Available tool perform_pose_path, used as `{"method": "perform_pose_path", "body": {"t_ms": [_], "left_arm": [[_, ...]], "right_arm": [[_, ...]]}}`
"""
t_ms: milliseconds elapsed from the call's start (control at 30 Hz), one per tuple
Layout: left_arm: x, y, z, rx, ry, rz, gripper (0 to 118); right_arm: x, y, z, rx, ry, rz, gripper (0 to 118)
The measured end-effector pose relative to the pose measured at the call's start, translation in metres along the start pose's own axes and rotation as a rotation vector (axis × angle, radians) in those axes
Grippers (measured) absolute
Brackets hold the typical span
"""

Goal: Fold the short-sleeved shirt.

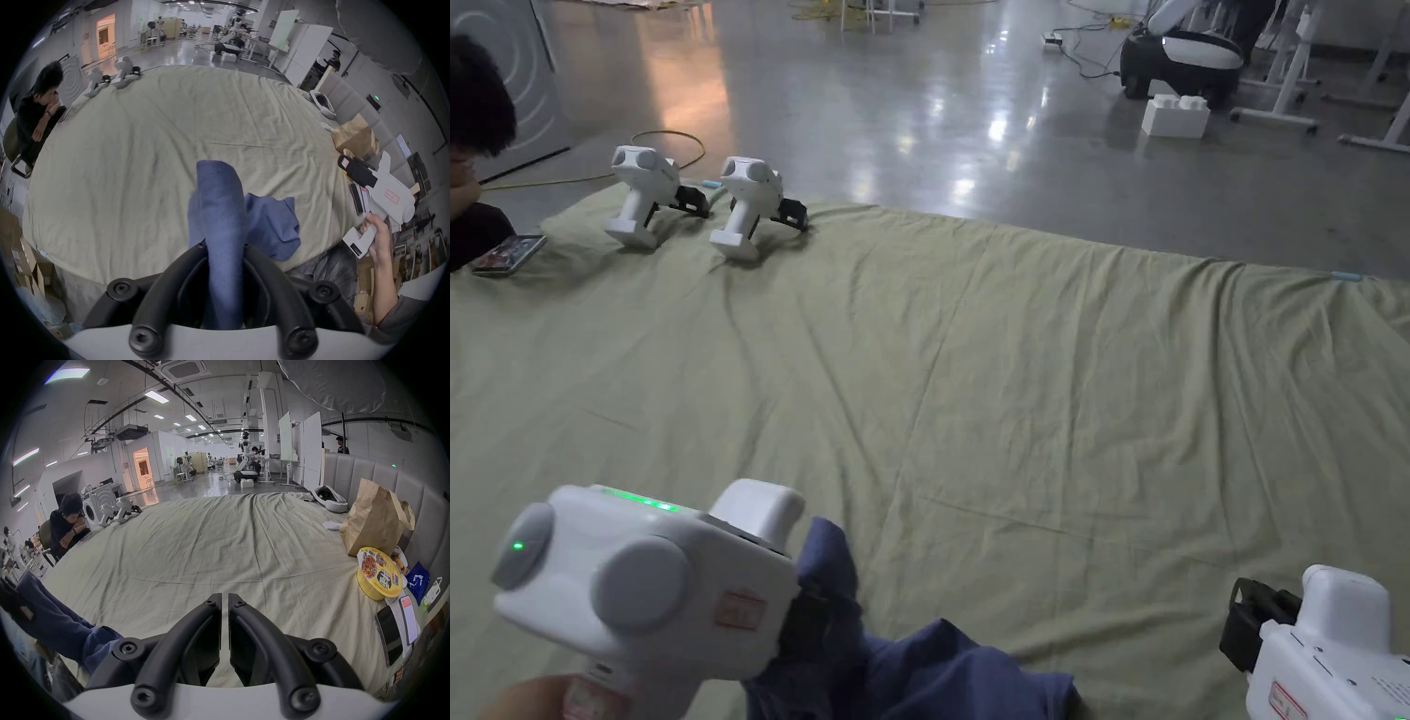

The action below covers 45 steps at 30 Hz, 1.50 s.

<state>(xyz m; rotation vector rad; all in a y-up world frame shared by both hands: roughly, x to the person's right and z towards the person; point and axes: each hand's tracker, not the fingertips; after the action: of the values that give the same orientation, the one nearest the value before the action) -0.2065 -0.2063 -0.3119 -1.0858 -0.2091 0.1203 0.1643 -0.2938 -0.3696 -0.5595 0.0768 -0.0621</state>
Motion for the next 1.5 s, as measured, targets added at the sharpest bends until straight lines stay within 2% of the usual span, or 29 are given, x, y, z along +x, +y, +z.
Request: {"method": "perform_pose_path", "body": {"t_ms": [167, 433, 633, 667, 733, 767, 900, 1000, 1033, 1067, 1100, 1133, 1267, 1500], "left_arm": [[0.042, -0.001, -0.031, -0.021, -0.037, -0.013, 16], [0.105, -0.012, -0.119, -0.106, -0.043, -0.05, 16], [0.111, -0.018, -0.146, -0.131, -0.062, -0.008, 17], [0.106, -0.018, -0.143, -0.127, -0.089, 0.009, 22], [0.093, -0.015, -0.133, -0.131, -0.227, 0.065, 56], [0.088, -0.013, -0.126, -0.141, -0.275, 0.09, 68], [0.073, -0.009, -0.092, -0.062, -0.281, 0.061, 68], [0.057, -0.005, -0.09, -0.032, -0.31, 0.124, 67], [0.054, -0.005, -0.092, -0.03, -0.315, 0.14, 63], [0.053, -0.006, -0.097, -0.036, -0.317, 0.143, 52], [0.055, -0.006, -0.104, -0.043, -0.322, 0.14, 19], [0.057, -0.007, -0.113, -0.058, -0.332, 0.137, 13], [0.074, -0.02, -0.148, -0.117, -0.39, 0.122, 13], [0.087, -0.04, -0.189, -0.096, -0.375, 0.118, 10]], "right_arm": [[0.002, -0.003, 0.002, -0.004, -0.002, -0.007, 7], [0.01, -0.01, 0.005, -0.016, -0.009, -0.026, 7], [0.016, -0.011, 0.008, -0.023, -0.018, -0.03, 7], [0.017, -0.011, 0.008, -0.025, -0.018, -0.028, 7], [0.018, -0.011, 0.009, -0.029, -0.023, -0.02, 7], [0.019, -0.011, 0.009, -0.029, -0.025, -0.019, 7], [0.022, -0.011, 0.009, -0.031, -0.026, -0.024, 7], [0.022, -0.011, 0.01, -0.029, -0.027, -0.027, 7], [0.022, -0.011, 0.011, -0.028, -0.028, -0.027, 7], [0.022, -0.012, 0.011, -0.028, -0.028, -0.028, 7], [0.021, -0.012, 0.011, -0.029, -0.027, -0.03, 7], [0.021, -0.013, 0.011, -0.03, -0.027, -0.03, 7], [0.02, -0.015, 0.01, -0.033, -0.025, -0.028, 7], [0.021, -0.015, 0.012, -0.034, -0.029, -0.031, 7]]}}
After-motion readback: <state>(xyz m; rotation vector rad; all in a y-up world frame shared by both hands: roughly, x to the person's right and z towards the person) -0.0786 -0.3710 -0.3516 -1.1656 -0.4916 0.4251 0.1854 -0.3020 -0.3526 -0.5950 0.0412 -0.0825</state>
